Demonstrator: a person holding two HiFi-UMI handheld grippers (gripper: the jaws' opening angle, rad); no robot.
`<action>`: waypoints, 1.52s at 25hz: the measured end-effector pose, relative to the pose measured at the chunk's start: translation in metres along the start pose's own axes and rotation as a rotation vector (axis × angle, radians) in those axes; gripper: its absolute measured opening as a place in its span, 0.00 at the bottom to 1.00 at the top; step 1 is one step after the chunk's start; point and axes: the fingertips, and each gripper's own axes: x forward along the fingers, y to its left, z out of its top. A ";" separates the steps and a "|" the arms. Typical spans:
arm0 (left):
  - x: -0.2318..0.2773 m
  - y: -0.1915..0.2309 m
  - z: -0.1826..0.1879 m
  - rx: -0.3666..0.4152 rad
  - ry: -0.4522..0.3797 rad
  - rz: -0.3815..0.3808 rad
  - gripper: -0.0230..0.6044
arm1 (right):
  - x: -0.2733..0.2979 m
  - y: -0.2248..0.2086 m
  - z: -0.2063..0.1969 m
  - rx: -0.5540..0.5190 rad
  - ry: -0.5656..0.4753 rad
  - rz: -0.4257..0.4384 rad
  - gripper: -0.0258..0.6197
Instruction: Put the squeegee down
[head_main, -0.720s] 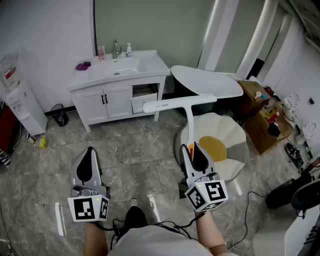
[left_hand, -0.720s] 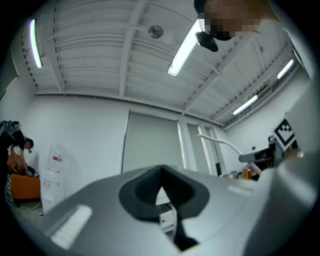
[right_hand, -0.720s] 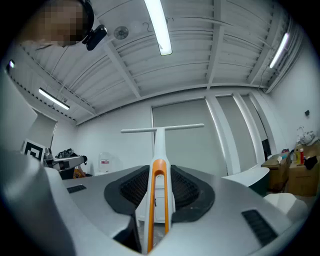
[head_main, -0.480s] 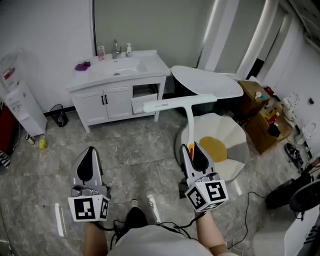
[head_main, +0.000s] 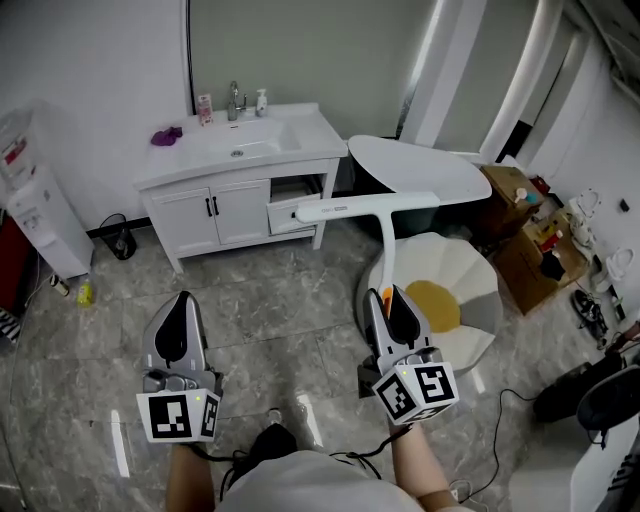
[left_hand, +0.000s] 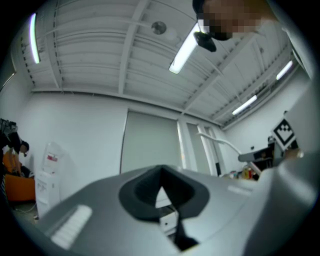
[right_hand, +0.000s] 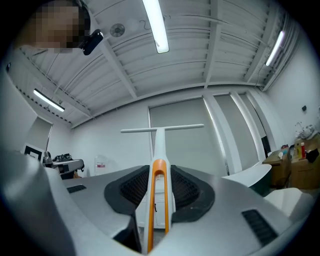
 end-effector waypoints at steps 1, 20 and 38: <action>0.006 0.004 -0.001 0.001 -0.002 -0.003 0.04 | 0.006 -0.001 0.000 0.005 -0.008 -0.007 0.24; 0.093 0.074 -0.025 -0.016 -0.049 -0.080 0.04 | 0.104 0.020 -0.018 -0.029 0.001 -0.075 0.24; 0.131 0.111 -0.045 -0.033 -0.042 -0.016 0.04 | 0.166 0.012 -0.029 -0.029 0.026 -0.054 0.24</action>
